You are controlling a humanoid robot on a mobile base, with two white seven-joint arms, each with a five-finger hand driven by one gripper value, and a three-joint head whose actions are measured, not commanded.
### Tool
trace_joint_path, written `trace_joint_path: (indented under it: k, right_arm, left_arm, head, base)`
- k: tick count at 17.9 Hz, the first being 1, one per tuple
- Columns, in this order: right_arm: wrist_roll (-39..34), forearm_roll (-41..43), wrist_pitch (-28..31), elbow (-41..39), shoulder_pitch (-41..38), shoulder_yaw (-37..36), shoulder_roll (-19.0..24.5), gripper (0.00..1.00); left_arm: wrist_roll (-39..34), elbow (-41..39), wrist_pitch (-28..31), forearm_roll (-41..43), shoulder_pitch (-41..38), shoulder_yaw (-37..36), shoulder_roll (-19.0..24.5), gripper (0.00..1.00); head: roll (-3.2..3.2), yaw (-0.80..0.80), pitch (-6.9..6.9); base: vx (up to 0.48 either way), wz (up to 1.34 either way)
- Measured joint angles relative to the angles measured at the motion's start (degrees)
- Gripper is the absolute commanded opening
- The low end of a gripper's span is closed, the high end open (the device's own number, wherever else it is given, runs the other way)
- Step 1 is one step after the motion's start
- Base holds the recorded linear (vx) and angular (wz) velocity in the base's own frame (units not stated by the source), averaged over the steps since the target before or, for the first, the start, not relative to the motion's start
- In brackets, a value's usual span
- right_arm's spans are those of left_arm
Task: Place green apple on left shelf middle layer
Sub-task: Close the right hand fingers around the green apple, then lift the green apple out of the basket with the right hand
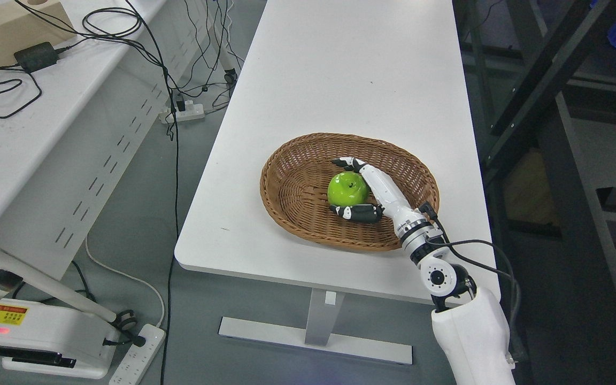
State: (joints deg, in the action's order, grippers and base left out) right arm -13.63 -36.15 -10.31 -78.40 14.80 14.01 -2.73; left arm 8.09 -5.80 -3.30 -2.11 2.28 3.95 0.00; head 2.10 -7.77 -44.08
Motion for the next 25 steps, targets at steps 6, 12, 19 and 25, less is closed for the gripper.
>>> trace_joint_path:
  k: [6,12,19,25]
  right_arm:
    - [0.8,-0.1,0.3,0.9,-0.1,-0.1,0.3,0.12]
    - [-2.4,1.6,-1.2,0.3,-1.2,-2.7,0.9,0.00]
    - [5.7,6.4,1.1,-5.2,-3.2,-9.1,1.9,0.00]
    - [8.9,7.4,1.3,-10.9,-7.3,-12.2,2.3,0.00]
  left_arm:
    - [0.0,0.0,0.0,0.0,0.0,0.0,0.0,1.00]
    - [0.0,0.0,0.0,0.0,0.0,0.0,0.0,1.00]
    - [0.0,0.0,0.0,0.0,0.0,0.0,0.0,1.00]
    - [0.0,0.0,0.0,0.0,0.0,0.0,0.0,1.00]
  head:
    - [0.00,0.00,0.00]
    - [0.00,0.00,0.00]
    - [0.00,0.00,0.00]
    - [0.00,0.00,0.00]
  base:
    - [0.000,0.00]
    - [0.000,0.00]
    - [0.000,0.00]
    - [0.000,0.00]
